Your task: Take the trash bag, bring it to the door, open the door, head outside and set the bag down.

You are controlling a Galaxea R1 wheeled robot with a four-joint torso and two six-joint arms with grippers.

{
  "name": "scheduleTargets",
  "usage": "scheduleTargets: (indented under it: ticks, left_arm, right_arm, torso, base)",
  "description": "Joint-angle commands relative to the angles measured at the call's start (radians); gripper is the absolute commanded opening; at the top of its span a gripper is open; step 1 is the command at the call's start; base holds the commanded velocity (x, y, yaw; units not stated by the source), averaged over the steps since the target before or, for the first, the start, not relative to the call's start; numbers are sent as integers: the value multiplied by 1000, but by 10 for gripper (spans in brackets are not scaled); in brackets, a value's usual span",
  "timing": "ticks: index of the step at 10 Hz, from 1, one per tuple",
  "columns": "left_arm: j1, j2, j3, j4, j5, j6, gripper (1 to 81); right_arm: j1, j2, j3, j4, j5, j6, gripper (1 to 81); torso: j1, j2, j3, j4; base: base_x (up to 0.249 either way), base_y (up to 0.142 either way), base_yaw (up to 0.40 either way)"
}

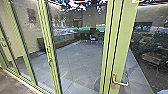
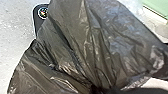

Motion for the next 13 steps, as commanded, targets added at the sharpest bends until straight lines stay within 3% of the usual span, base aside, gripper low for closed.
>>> scheduleTargets:
  ticks: [1, 9, 13]
  left_arm:
    - [-45, -57, 104, -6, 81, 2, 10]
    - [-44, -56, 112, -6, 81, -4, 10]
    - [-44, -50, 109, -1, 81, -3, 10]
  right_arm:
    - [6, -200, 312, -5, -36, 3, 811]
    - [9, -560, 830, -16, -6, 0, 811]
    - [9, -744, 1023, -17, 36, 0, 811]
  torso:
    - [0, 0, 0, 0]
    - [0, 0, 0, 0]
    - [0, 0, 0, 0]
  base:
    - [0, 0, 0]
    - [0, 0, 0]
    - [0, 0, 0]
